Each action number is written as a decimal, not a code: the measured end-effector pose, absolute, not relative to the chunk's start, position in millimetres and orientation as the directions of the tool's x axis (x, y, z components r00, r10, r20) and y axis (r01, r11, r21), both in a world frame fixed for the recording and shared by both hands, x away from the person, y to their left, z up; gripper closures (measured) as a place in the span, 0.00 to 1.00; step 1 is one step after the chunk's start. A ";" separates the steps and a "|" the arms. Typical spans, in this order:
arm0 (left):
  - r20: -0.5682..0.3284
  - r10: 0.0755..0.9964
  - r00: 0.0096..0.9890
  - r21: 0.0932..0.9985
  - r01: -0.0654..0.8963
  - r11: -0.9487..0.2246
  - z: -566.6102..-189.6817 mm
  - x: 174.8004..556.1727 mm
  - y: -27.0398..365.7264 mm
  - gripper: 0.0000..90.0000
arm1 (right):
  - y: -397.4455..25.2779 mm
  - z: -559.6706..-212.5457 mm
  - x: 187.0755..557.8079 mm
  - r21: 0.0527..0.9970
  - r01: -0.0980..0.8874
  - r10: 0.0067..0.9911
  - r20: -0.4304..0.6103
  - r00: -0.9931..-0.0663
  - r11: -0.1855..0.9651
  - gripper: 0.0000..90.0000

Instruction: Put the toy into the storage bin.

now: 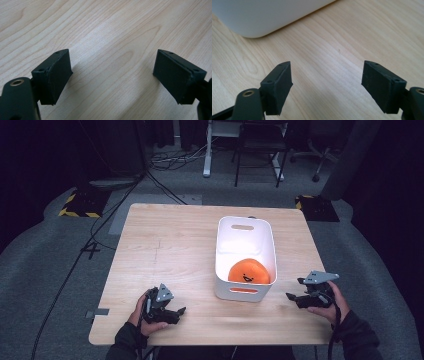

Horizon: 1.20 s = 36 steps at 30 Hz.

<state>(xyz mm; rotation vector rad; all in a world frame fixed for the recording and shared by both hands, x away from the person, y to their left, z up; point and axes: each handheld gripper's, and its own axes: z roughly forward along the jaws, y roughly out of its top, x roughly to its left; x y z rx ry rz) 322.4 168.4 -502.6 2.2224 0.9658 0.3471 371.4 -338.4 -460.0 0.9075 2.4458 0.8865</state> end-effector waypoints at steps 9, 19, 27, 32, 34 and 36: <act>-0.025 0.724 0.689 0.679 0.543 -0.494 -502.6 322.4 168.4 0.17 | -345.9 -472.0 365.5 0.660 0.468 0.690 -0.108 -0.716 0.588 0.27; -0.025 0.724 0.689 0.679 0.543 -0.493 -502.6 322.3 168.3 0.17 | -355.3 -486.2 357.2 0.652 0.477 0.684 -0.087 -0.725 0.589 0.26; -0.028 0.729 0.684 0.681 0.546 -0.487 -502.8 322.4 168.0 0.17 | -368.2 -492.2 351.1 0.674 0.489 0.701 -0.058 -0.711 0.553 0.25; -0.020 0.730 0.683 0.682 0.543 -0.490 -502.4 323.3 168.2 0.17 | -380.3 -498.2 347.1 0.711 0.496 0.711 -0.008 -0.703 0.499 0.22; -0.026 0.727 0.686 0.679 0.546 -0.490 -502.4 323.9 168.2 0.17 | -383.4 -499.7 345.0 0.721 0.495 0.720 -0.008 -0.694 0.485 0.22; -0.032 0.729 0.684 0.677 0.551 -0.488 -502.5 324.0 168.0 0.17 | -386.4 -500.9 342.9 0.730 0.492 0.727 -0.009 -0.687 0.474 0.22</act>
